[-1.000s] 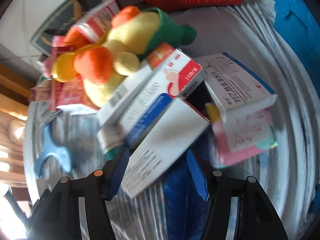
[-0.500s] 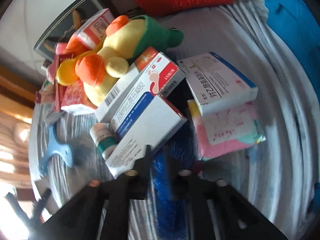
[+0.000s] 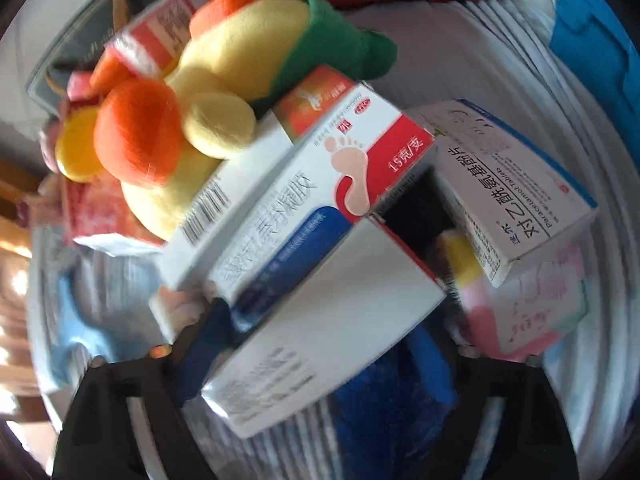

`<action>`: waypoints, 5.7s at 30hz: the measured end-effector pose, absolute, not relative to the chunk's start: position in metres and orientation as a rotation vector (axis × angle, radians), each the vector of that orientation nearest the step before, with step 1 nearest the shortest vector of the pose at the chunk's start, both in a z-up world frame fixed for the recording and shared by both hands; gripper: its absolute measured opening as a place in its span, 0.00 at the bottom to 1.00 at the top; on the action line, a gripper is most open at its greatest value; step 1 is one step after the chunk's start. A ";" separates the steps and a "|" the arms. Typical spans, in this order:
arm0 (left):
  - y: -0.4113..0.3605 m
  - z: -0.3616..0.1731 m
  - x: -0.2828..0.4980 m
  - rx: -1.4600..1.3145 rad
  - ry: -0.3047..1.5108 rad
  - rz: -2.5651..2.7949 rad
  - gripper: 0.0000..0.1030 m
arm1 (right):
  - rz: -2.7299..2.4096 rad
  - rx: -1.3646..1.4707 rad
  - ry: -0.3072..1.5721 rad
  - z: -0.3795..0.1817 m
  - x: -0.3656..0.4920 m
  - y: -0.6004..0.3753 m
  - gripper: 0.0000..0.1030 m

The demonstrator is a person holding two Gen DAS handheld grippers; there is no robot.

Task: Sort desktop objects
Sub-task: 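Carry the paper roll in the left gripper while the right carries a red-topped white box to the bin, then open both grippers over the blue bin to drop the roll and box, then return both grippers from the bin to the bed pile, then grasp a white medicine box with the left gripper while the right grasps the Paracetamol box, then carry both boxes over the blue bin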

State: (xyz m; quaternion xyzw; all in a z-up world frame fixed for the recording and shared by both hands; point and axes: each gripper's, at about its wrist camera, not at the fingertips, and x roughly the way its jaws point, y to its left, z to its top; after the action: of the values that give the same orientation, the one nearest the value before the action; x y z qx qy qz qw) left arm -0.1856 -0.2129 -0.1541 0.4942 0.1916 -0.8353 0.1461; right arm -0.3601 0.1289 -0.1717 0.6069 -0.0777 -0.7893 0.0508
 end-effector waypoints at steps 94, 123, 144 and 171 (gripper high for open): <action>0.414 0.159 -0.121 0.733 -0.120 -3.108 0.65 | -2.974 0.700 -0.051 0.134 -0.138 0.652 1.00; -0.168 -0.026 -0.053 1.143 0.403 -2.299 0.65 | -2.716 0.688 -0.044 0.120 -0.139 0.326 1.00; -0.304 -0.177 -0.156 1.503 0.287 -2.294 0.33 | -2.604 1.558 0.093 -0.070 -0.313 0.244 1.00; -0.287 -0.143 -0.148 1.354 0.379 -2.281 0.27 | -2.352 1.779 0.231 -0.128 -0.393 0.199 0.70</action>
State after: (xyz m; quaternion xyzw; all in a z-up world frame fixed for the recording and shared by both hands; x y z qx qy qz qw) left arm -0.1477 -0.2867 -0.1429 0.4918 0.1378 -0.8286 0.2291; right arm -0.3930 0.1992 -0.1284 0.5988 0.0779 -0.7918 0.0918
